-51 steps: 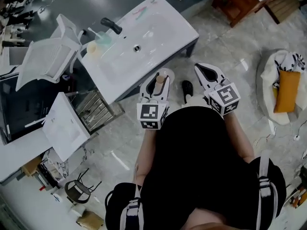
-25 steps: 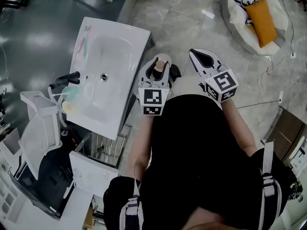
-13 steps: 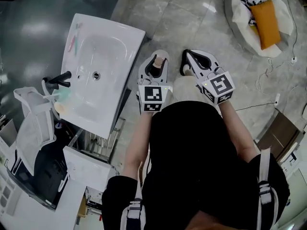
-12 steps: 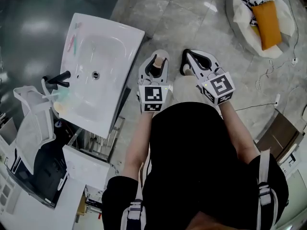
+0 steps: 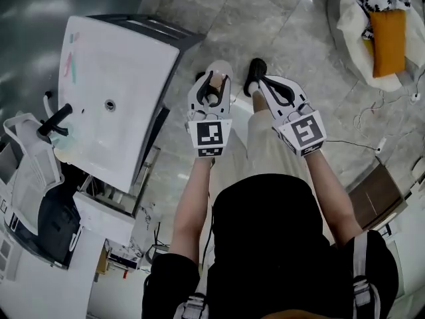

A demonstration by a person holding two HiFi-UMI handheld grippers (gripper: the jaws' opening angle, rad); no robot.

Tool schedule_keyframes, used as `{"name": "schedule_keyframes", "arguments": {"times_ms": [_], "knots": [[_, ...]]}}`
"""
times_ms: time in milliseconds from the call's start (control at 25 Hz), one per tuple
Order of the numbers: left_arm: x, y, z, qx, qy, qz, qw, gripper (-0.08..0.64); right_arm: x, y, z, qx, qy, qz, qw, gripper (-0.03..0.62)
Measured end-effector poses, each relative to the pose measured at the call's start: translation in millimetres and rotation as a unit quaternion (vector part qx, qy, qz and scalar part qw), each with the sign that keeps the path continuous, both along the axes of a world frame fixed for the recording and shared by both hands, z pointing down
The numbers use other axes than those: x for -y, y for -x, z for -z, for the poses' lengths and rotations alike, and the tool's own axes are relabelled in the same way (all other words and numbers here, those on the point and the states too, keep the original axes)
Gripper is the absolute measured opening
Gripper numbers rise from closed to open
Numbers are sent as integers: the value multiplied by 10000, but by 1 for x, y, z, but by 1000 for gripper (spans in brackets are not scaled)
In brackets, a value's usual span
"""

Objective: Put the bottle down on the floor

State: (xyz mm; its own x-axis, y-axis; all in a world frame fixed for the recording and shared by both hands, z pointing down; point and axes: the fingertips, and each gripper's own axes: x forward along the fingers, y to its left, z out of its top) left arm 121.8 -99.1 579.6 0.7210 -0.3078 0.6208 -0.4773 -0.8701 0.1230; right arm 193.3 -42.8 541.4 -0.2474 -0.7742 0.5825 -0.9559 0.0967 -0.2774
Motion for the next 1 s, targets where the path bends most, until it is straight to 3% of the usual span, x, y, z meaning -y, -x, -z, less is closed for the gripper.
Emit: {"name": "schedule_keyframes", "arguments": {"times_ms": [600,840,1000], "knots": [[12,-52,-172,185,179,414,9988,149,10,-49,-149,190,324,323,9988,5],[18,-59,-253,403,93,306,9987,149,16,-56,-216,86,562,329,9978,5],[27,-55,-318,569,361,523,9964,149,18,-60,-260,93,768,396,9962,5]]}}
